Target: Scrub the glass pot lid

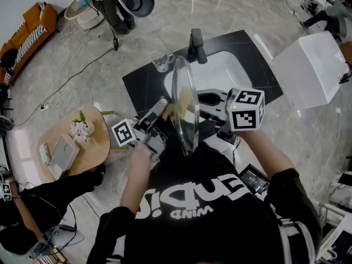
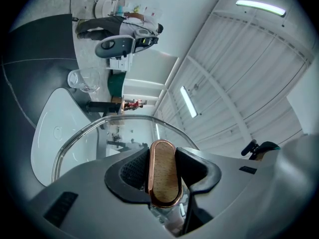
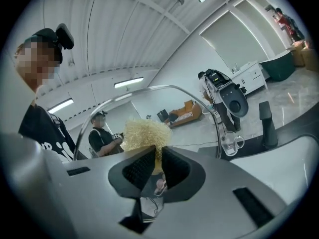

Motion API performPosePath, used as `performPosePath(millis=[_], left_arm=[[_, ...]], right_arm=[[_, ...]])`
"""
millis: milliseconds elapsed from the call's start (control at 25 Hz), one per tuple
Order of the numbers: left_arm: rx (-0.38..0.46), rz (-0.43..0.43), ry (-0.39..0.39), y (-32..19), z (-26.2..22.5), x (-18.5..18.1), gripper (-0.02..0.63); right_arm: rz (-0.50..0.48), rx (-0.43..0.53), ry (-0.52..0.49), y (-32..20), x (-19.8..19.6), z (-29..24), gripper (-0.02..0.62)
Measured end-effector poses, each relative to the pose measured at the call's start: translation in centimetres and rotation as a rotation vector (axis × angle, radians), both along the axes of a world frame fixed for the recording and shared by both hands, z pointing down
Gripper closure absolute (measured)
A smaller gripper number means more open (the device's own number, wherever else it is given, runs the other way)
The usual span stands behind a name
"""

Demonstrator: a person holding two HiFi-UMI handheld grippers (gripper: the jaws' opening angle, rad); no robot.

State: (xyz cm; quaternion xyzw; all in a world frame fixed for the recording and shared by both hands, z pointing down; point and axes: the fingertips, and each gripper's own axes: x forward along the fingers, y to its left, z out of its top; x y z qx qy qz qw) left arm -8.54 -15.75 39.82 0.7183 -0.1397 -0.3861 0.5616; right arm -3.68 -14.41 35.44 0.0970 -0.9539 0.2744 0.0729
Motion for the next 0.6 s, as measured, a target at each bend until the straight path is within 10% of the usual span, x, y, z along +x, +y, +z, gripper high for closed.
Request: performPosePath(millis=[600], left_arm=[[-0.001,0.002,0.001,0.5,-0.3,0.4,0.43]], right_arm=[[0.01,-0.084,0.071,-0.9,-1.2,7.1,0.558]])
